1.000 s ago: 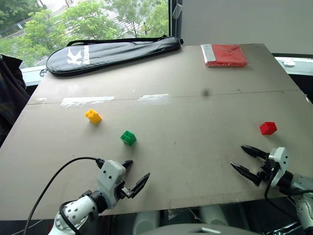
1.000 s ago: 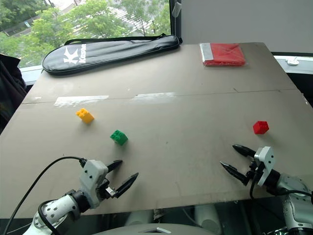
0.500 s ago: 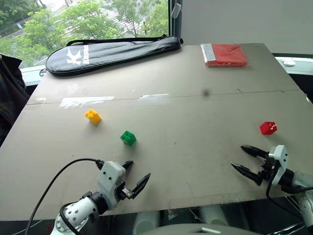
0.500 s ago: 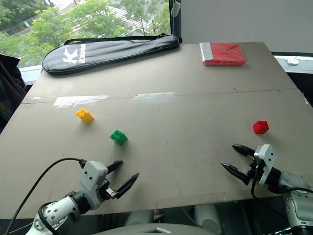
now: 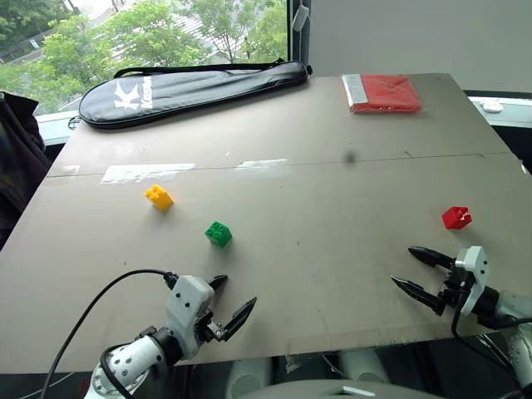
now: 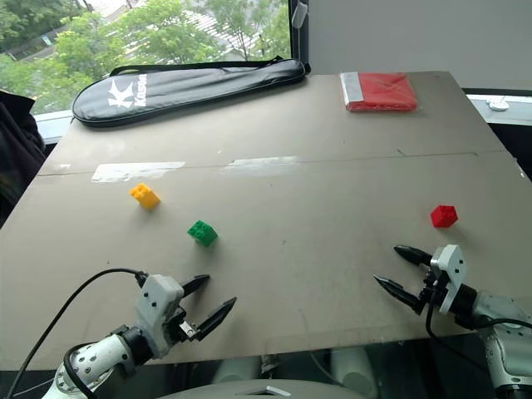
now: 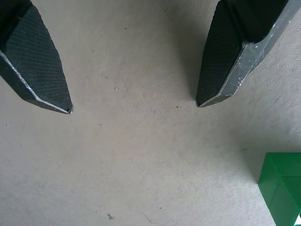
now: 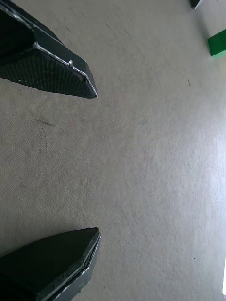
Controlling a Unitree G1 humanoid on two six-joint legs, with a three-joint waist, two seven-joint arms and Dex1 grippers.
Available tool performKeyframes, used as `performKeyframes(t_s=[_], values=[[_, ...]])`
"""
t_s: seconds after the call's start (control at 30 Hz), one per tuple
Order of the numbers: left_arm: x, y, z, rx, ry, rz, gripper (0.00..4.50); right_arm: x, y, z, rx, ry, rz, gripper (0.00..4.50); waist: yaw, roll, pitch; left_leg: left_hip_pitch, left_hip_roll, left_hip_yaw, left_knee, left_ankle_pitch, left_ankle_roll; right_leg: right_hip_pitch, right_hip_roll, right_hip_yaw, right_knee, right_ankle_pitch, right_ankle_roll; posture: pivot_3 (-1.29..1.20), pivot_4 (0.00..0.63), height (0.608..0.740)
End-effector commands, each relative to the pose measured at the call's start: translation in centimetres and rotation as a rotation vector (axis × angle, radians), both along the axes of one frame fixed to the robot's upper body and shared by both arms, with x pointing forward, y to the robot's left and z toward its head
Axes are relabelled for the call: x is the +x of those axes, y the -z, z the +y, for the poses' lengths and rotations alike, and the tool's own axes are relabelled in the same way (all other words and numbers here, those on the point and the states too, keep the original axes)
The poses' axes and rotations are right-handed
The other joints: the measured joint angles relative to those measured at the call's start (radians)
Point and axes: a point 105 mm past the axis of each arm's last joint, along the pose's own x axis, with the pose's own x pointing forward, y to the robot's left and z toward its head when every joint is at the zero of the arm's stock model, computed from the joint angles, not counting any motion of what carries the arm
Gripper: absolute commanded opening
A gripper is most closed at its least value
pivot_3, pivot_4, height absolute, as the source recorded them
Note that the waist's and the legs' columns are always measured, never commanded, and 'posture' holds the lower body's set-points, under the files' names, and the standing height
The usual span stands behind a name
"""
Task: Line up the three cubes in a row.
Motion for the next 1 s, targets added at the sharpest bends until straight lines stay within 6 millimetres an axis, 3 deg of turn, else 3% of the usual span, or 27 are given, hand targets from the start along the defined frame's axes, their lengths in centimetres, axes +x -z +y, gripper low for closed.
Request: performKeyframes(t_s=[0.03, 0.2, 0.5, 0.63, 0.8, 1.0], values=[[-0.1, -0.4, -1.0, -0.030, 0.082, 0.010, 4.29, -0.4, 0.0, 0.1, 0.005, 0.019, 0.001, 4.50, 0.001, 0.000, 0.000, 0.000, 0.000, 0.000, 0.000, 0.000, 0.000, 0.000, 0.000, 0.000, 0.000, 0.000, 0.000, 0.00, 0.150, 0.707], [1.2, -2.6, -3.1, 0.004, 0.295, -0.062, 4.29, 0.0, -1.2, -1.9, 0.051, 0.198, -0.032, 4.50, 0.010, 0.002, 0.002, -0.001, 0.000, -0.001, 0.000, 0.000, 0.000, 0.000, 0.000, -0.001, 0.000, 0.000, 0.000, 0.00, 0.150, 0.707], [3.7, -8.7, -7.2, -0.020, 0.586, -0.223, 4.29, 1.7, -2.0, -7.3, -0.013, 0.640, -0.069, 4.50, 0.017, 0.005, 0.004, -0.002, -0.003, 0.001, 0.002, 0.000, 0.000, 0.000, 0.000, 0.003, 0.001, 0.001, 0.000, 0.00, 0.150, 0.707], [4.1, -9.1, -7.7, -0.011, 0.624, -0.221, 4.29, 2.9, -2.5, -9.3, -0.025, 0.801, -0.084, 4.50, 0.014, 0.007, 0.006, -0.002, -0.004, 0.001, 0.002, 0.000, 0.000, 0.000, 0.001, 0.003, 0.002, 0.001, -0.001, 0.00, 0.150, 0.707], [4.3, -9.5, -8.0, -0.022, 0.652, -0.218, 4.29, 4.8, -3.0, -10.3, -0.012, 0.877, -0.110, 4.50, 0.009, 0.007, 0.006, -0.001, -0.005, 0.001, 0.002, 0.000, 0.000, 0.000, 0.002, 0.003, 0.003, 0.001, 0.000, 0.00, 0.150, 0.707], [4.6, -10.0, -8.3, -0.039, 0.664, -0.224, 4.29, 6.7, -3.4, -9.9, 0.010, 0.859, -0.154, 4.50, 0.002, 0.008, 0.006, -0.001, -0.006, 0.001, 0.003, 0.000, 0.000, 0.000, 0.001, 0.004, 0.003, 0.001, -0.001, 0.00, 0.150, 0.707]])
